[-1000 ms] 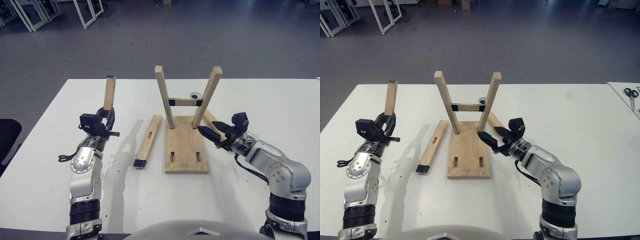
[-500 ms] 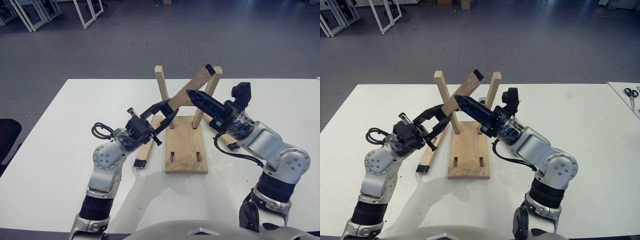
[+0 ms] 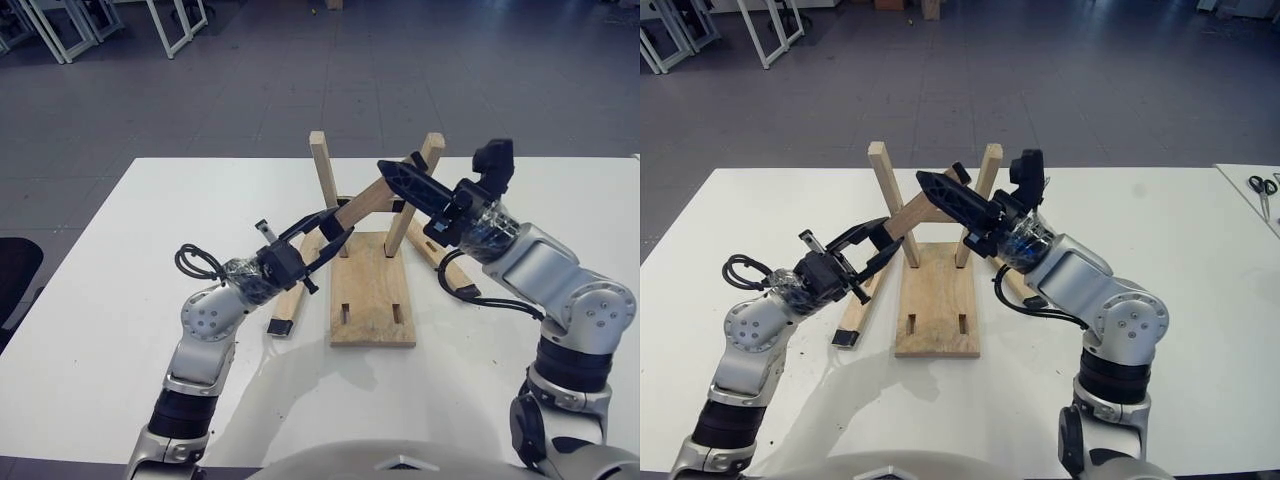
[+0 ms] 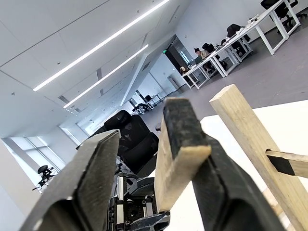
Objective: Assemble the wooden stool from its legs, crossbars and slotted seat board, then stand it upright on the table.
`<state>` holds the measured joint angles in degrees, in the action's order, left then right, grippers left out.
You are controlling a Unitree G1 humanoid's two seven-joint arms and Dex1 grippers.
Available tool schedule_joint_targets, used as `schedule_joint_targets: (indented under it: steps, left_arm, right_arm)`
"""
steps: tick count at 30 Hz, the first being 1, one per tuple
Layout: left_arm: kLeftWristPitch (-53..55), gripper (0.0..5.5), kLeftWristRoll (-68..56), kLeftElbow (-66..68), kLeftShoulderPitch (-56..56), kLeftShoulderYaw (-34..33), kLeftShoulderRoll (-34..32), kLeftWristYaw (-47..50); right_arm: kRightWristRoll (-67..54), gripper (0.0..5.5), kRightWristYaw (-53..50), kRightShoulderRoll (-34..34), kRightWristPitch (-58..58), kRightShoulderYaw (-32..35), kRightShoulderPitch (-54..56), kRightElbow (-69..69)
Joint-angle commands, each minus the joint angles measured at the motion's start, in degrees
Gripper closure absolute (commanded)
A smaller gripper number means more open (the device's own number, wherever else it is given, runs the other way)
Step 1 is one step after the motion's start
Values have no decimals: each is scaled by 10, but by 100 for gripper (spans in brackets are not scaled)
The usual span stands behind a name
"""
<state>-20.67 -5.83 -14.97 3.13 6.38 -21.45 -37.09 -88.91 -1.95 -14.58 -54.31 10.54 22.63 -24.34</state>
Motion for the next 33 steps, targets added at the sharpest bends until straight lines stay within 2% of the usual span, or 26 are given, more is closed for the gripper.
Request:
schedule_joint_targets:
  steps: [1, 6, 8, 13, 14, 16, 19, 23, 27, 30, 33]
  left_arm:
    - [-14, 418, 12, 10, 7, -5, -12, 5]
    - [-22, 418, -13, 16, 8, -9, -9, 5]
    - [-22, 418, -25, 15, 7, -9, -6, 4]
    - [-25, 418, -27, 14, 10, -4, -9, -1]
    - [-23, 379, -25, 13, 10, -5, -9, 2]
    - [-25, 338, -10, 17, 3, -6, -15, 6]
    - [-49, 333, 29, 46, -27, -8, -34, 8]
    - [-100, 333, 71, 113, -72, -4, -56, 13]
    - [-113, 333, 83, 138, -80, -7, -58, 27]
    - [-98, 333, 103, 149, -68, -1, -58, 38]
    - [-94, 333, 110, 147, -65, 4, -56, 43]
  right_arm:
    - [-2, 386, 10, -20, 11, -9, -2, -5]
    - [-14, 481, 28, -41, 15, -15, -12, -6]
    - [-20, 501, 33, -46, 18, -16, -14, -5]
    - [-36, 507, 23, -49, 37, -16, -9, 3]
    - [-37, 508, 20, -48, 41, -15, -7, 4]
    - [-34, 511, 16, -53, 46, -13, -8, 7]
    - [-11, 511, 26, -82, 45, -2, -22, 14]
    - [86, 511, 96, -166, 33, 11, -78, 24]
    - [245, 511, 192, -254, 71, -3, -105, 71]
    - [356, 511, 224, -256, 128, -22, -72, 136]
    - [437, 511, 223, -222, 167, -51, -36, 185]
